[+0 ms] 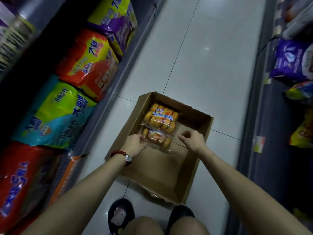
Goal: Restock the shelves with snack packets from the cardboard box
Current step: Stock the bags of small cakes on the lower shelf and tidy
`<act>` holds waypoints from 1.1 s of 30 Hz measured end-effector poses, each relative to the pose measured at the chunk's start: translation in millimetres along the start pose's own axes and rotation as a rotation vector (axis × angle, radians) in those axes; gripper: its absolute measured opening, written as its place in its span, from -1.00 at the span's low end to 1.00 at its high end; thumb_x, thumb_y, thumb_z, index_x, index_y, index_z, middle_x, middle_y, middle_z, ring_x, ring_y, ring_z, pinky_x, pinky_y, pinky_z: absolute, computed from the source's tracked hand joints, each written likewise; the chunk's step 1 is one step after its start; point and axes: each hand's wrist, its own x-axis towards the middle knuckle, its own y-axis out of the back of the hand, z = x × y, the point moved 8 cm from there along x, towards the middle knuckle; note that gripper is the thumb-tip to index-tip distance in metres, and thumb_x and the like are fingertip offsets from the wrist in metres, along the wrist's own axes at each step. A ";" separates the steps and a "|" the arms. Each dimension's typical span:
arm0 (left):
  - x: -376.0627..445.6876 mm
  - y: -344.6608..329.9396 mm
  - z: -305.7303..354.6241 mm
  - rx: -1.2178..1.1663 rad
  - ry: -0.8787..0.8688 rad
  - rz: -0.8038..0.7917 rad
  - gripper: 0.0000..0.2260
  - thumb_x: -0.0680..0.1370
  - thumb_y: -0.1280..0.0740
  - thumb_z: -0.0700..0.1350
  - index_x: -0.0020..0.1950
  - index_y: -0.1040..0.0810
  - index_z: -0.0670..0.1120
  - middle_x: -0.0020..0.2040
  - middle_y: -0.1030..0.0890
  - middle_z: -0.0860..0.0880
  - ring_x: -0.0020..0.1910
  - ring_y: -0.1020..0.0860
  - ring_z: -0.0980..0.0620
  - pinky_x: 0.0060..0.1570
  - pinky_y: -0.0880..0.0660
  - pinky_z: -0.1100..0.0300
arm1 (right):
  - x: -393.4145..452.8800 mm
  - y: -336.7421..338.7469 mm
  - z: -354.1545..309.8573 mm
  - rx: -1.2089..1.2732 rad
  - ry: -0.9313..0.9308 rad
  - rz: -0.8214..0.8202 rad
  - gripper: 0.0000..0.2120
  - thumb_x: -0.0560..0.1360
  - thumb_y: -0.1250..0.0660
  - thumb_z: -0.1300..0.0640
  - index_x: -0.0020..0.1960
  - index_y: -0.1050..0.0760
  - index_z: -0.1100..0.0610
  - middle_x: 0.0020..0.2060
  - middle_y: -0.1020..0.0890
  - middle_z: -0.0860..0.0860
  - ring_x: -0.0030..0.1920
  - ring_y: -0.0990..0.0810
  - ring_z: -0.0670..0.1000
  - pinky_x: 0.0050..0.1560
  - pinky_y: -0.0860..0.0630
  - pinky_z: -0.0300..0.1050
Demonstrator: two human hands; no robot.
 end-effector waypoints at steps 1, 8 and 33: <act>12.9 -6.3 -5.8 -0.007 -0.002 0.008 -0.75 0.54 -0.31 -0.06 0.18 -0.55 -0.13 0.11 -0.62 -0.10 0.09 -0.56 -0.07 0.02 -0.47 0.16 | 11.6 -6.3 4.5 -0.004 0.011 0.007 -0.79 0.56 -0.31 0.05 0.05 -0.57 0.18 -0.10 -0.60 0.02 -0.12 -0.54 -0.06 -0.30 -0.38 -0.32; 72.2 -36.5 -33.0 -0.096 0.006 0.146 -0.61 0.55 -0.31 -0.06 0.35 -0.40 -0.14 0.28 -0.46 -0.18 0.23 -0.47 -0.13 0.21 -0.39 0.10 | 82.6 -33.6 33.5 0.132 -0.014 0.094 -0.52 0.51 -0.33 -0.12 0.26 -0.48 0.21 0.09 -0.59 0.08 0.14 -0.53 0.07 0.17 -0.50 -0.02; 107.7 -70.3 -57.8 -0.437 -0.103 0.199 -0.56 0.53 -0.34 -0.02 0.38 -0.39 -0.10 0.25 -0.54 -0.09 0.22 -0.51 -0.06 0.08 -0.45 0.22 | 130.1 -69.9 34.7 1.121 -0.226 -0.084 -0.31 0.21 -0.59 0.16 0.28 -0.43 0.20 0.09 -0.64 0.21 -0.04 -0.68 0.26 -0.21 -0.62 0.23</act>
